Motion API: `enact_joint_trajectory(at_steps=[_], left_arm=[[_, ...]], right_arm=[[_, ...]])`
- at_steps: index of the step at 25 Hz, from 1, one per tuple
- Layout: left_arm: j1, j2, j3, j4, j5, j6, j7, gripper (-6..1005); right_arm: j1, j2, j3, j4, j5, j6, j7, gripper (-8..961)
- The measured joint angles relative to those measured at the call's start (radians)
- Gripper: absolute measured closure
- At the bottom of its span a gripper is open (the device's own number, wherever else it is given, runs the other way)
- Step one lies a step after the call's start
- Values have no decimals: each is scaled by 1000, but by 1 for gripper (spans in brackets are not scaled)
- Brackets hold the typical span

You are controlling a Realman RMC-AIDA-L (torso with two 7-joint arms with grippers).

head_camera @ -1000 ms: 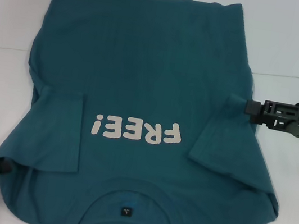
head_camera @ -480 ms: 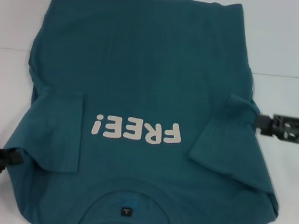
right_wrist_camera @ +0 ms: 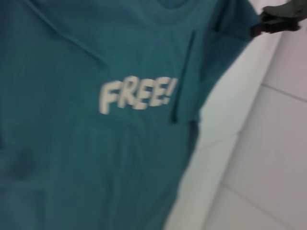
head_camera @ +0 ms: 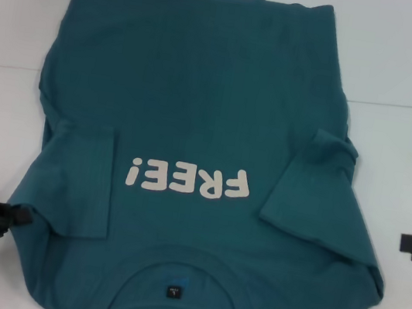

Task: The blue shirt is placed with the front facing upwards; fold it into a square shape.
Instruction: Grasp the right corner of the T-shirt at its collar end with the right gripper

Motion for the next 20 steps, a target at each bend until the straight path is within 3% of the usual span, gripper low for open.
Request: enact_joint_trajectory(at_steps=[7,20], left_arm=[[-7,1,2,-6,0,-3,-9,957],[3,0,0,-6,0,-16,-11,957]], right_arm=[[-5,3,56,7,-118,35,54,326],[52,50,48,23,-257,114,69,326]])
